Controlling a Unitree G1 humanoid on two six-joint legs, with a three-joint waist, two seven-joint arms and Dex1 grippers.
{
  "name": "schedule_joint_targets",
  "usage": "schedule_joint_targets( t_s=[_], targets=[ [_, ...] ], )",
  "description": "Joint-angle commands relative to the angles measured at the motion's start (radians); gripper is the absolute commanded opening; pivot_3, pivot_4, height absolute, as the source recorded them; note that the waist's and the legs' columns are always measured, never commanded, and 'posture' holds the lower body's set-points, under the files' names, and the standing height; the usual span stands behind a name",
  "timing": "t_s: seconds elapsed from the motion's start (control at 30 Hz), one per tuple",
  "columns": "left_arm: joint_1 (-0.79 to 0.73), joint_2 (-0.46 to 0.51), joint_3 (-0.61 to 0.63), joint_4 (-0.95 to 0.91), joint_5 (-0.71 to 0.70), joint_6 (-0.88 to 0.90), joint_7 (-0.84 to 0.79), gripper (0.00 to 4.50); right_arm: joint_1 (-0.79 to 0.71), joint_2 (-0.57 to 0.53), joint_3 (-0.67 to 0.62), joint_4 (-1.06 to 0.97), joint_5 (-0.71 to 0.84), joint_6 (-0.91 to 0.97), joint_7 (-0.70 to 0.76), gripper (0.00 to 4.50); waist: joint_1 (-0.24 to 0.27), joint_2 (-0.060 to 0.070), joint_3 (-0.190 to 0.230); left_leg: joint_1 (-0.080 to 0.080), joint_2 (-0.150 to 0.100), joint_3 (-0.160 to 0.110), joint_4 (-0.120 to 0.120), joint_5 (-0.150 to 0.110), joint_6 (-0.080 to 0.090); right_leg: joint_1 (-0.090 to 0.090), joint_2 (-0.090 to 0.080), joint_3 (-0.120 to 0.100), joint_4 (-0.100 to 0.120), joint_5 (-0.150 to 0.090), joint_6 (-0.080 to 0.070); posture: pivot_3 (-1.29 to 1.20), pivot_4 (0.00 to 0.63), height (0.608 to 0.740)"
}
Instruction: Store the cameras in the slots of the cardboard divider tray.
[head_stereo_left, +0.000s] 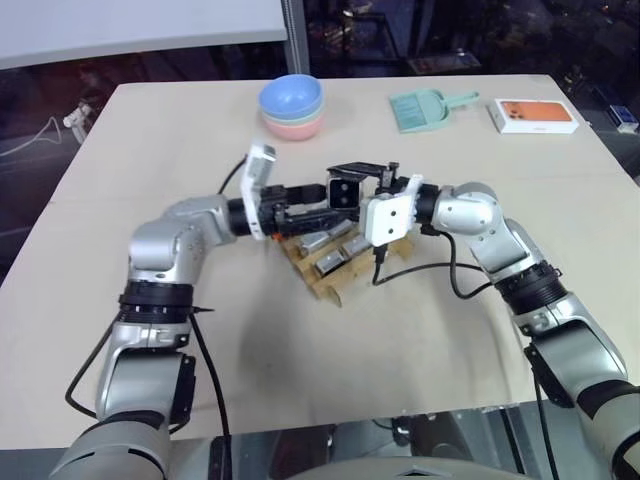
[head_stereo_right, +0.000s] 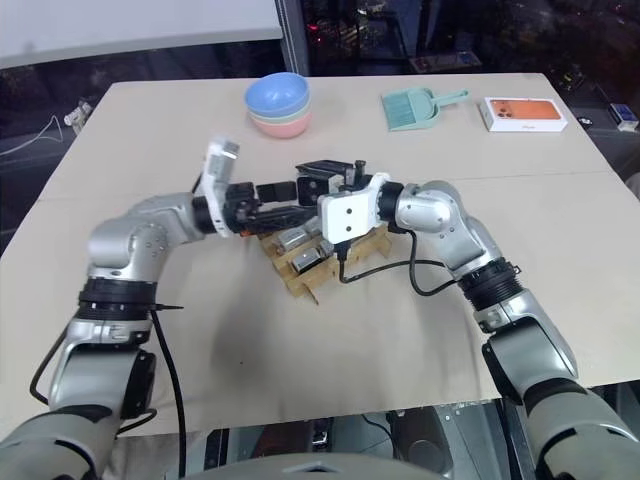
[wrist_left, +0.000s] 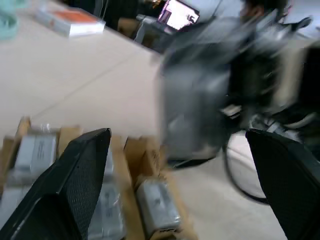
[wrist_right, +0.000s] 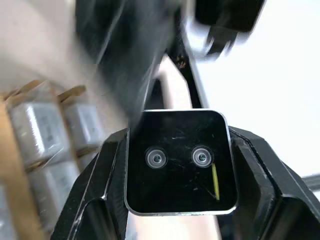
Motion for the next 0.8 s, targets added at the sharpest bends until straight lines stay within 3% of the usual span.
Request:
schedule_joint_targets(
  t_s=[0.03, 0.7, 0.8],
  targets=[
    [-0.001, 0.03, 0.02, -0.045, -0.039, -0.007, -0.071, 4.5, -0.014, -0.009, -0.056, -0.012, 0.052, -0.005, -0.017, 2.05, 0.0, 0.0, 0.0, 0.0, 0.0, 0.0, 0.0, 0.0, 0.0, 0.0, 0.0, 0.0, 0.0, 0.0, 0.0, 0.0, 0.15, 0.74],
    [-0.069, -0.033, 0.019, 0.031, -0.053, 0.05, -0.004, 4.5, -0.009, -0.016, 0.016, -0.066, -0.011, -0.068, 0.008, 2.05, 0.001, 0.0, 0.0, 0.0, 0.0, 0.0, 0.0, 0.0, 0.0, 0.0, 0.0, 0.0, 0.0, 0.0, 0.0, 0.0, 0.15, 0.74],
    [-0.061, -0.026, -0.001, 0.022, -0.043, 0.049, -0.022, 3.67, -0.01, -0.016, 0.019, -0.063, -0.014, -0.073, 0.007, 2.05, 0.001, 0.0, 0.0, 0.0, 0.0, 0.0, 0.0, 0.0, 0.0, 0.0, 0.0, 0.0, 0.0, 0.0, 0.0, 0.0, 0.15, 0.74]
  ],
)
